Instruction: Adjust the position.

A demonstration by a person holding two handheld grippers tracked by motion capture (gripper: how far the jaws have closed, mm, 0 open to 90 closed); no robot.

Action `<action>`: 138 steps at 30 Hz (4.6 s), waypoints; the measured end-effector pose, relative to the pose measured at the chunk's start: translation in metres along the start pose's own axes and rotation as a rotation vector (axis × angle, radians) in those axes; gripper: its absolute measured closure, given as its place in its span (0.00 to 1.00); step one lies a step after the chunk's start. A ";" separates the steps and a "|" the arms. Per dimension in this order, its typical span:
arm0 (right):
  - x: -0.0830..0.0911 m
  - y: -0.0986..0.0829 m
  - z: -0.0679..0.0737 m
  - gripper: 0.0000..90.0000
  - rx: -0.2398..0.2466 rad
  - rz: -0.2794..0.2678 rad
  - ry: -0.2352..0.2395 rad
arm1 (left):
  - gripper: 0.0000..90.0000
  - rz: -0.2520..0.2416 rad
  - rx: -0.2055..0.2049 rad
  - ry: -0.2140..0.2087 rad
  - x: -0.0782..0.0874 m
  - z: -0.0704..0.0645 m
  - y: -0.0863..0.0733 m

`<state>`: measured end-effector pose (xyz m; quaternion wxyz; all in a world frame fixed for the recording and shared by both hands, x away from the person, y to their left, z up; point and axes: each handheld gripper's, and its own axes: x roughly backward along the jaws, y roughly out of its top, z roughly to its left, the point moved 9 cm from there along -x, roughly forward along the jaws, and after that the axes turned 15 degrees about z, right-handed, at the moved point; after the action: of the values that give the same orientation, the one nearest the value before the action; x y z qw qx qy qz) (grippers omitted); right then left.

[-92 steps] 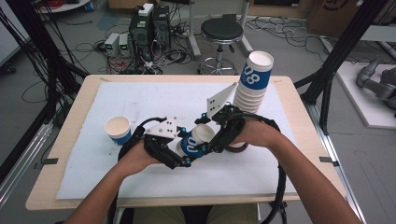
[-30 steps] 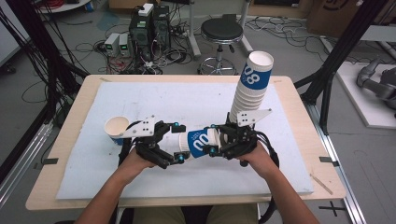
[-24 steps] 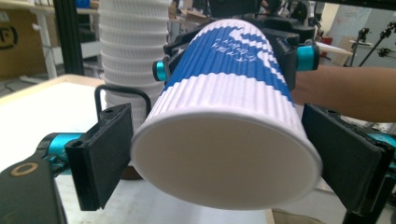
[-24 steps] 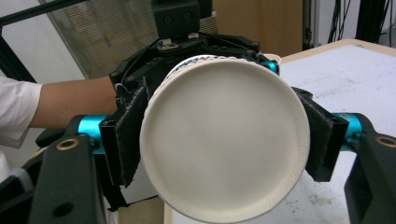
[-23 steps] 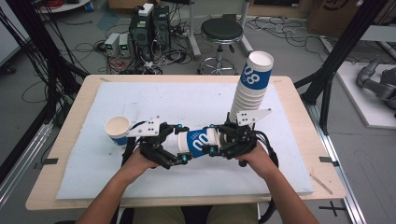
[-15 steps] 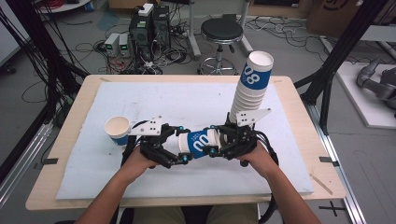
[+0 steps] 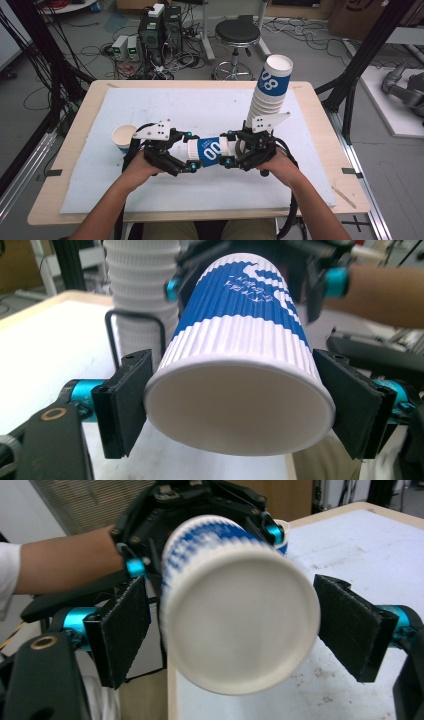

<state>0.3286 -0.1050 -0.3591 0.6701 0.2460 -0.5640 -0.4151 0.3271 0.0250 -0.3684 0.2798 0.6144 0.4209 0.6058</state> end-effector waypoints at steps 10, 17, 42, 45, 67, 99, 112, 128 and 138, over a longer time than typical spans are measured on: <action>0.010 0.013 0.003 0.20 0.115 0.180 -0.086 | 0.22 0.117 -0.009 -0.002 -0.002 0.000 -0.002; 0.005 0.018 -0.001 0.20 0.204 0.337 -0.145 | 0.22 0.222 -0.050 -0.002 -0.006 -0.003 -0.002; -0.026 -0.005 0.002 0.28 0.247 0.559 -0.083 | 0.22 0.314 -0.060 -0.038 -0.008 -0.007 0.002; -0.026 -0.007 0.003 0.30 0.241 0.566 -0.071 | 0.22 0.315 -0.058 -0.043 -0.009 -0.008 0.001; -0.013 -0.008 -0.012 0.30 0.147 0.245 -0.101 | 0.16 -0.104 0.014 0.034 0.013 0.006 0.017; -0.019 -0.011 -0.003 0.30 0.076 -0.091 -0.023 | 0.18 -0.238 0.100 -0.069 -0.001 0.003 0.022; -0.024 -0.016 -0.001 0.27 0.092 -0.021 -0.038 | 0.22 -0.108 0.066 -0.062 0.001 0.000 0.020; -0.033 -0.017 0.000 0.21 0.128 0.185 -0.052 | 0.21 0.138 -0.030 -0.034 -0.007 -0.005 0.019; -0.042 -0.017 0.002 0.22 0.114 0.200 -0.013 | 0.21 0.189 -0.067 -0.047 -0.010 -0.009 0.020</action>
<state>0.3213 -0.0789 -0.3957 0.6894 0.2236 -0.6127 -0.3152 0.3228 0.0053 -0.3559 0.2516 0.6558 0.3340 0.6286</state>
